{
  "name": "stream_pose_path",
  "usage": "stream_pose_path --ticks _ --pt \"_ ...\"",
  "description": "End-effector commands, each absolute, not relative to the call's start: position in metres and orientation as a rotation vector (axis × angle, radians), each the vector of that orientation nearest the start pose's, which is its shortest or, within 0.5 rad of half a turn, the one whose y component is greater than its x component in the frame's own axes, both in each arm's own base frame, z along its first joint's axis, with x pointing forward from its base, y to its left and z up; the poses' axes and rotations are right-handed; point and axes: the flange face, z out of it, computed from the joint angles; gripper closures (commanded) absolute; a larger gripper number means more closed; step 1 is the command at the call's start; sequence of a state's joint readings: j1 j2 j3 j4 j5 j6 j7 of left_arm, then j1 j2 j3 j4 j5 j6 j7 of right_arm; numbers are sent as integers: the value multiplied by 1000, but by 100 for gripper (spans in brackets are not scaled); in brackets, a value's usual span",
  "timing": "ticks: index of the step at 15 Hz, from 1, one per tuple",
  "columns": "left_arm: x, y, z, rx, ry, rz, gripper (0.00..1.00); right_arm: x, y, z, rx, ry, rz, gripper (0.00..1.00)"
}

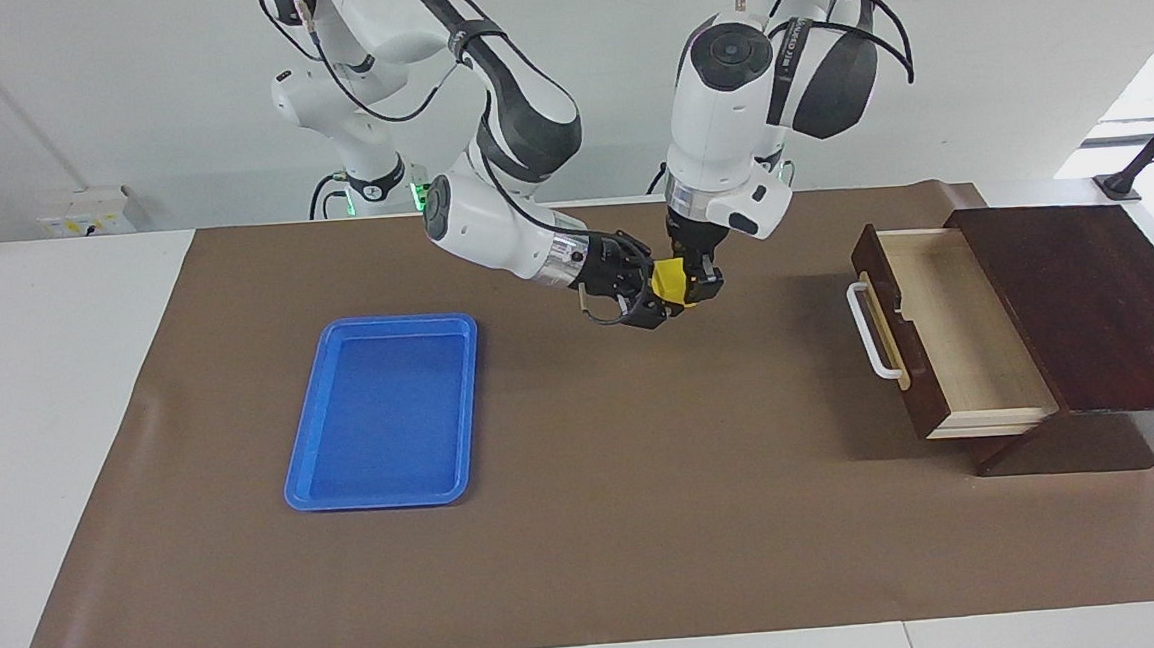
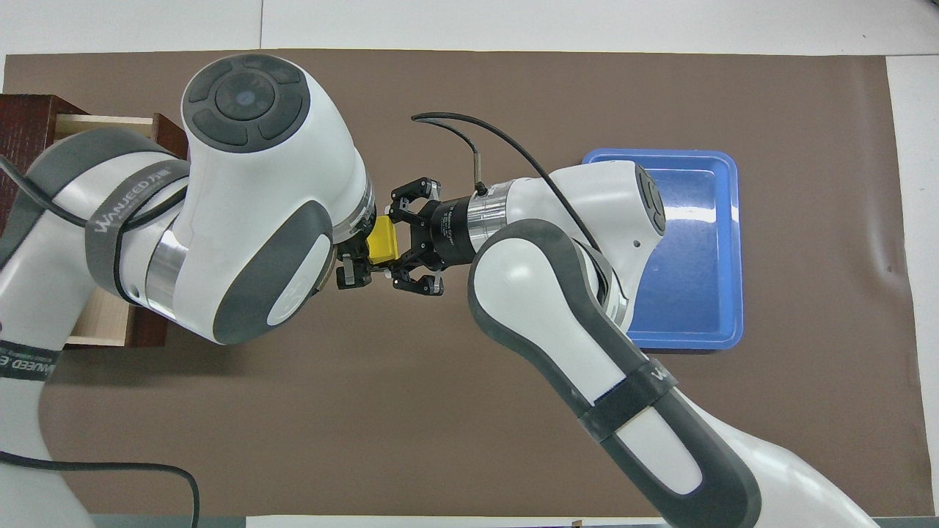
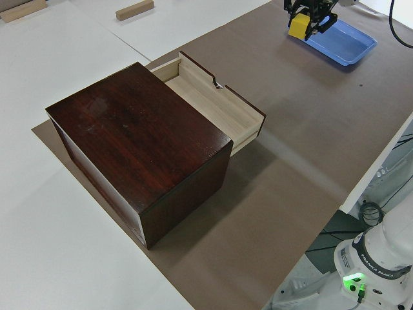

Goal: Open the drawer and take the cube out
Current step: 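Carry the cube with the right gripper while the left gripper withdraws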

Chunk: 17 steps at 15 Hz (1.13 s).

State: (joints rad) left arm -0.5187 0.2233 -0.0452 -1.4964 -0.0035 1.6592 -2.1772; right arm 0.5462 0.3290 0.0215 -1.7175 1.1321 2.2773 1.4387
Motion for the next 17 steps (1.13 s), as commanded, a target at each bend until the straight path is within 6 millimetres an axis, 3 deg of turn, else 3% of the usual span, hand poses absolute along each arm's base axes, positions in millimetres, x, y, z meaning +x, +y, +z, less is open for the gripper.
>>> stream_pose_path --ticks 1,3,5,6,9,12,17 --pt "526 -328 559 2144 2306 -61 0 564 383 436 -1666 1644 848 100" --pt "522 -320 576 2121 2291 -50 0 565 382 435 -1667 1645 851 100" --pt "522 -319 578 2117 2286 -48 0 567 378 435 -1663 1650 848 100" --pt "524 -318 579 2110 2283 -45 0 575 365 434 -1647 1666 847 100" --pt "524 -317 577 2138 2262 -38 0 604 304 430 -1624 1719 840 100" --pt "526 -309 579 2196 2208 -31 0 637 224 426 -1569 1794 757 100" --pt "527 -282 563 2246 2204 -42 0 650 131 383 -1674 1760 719 100"
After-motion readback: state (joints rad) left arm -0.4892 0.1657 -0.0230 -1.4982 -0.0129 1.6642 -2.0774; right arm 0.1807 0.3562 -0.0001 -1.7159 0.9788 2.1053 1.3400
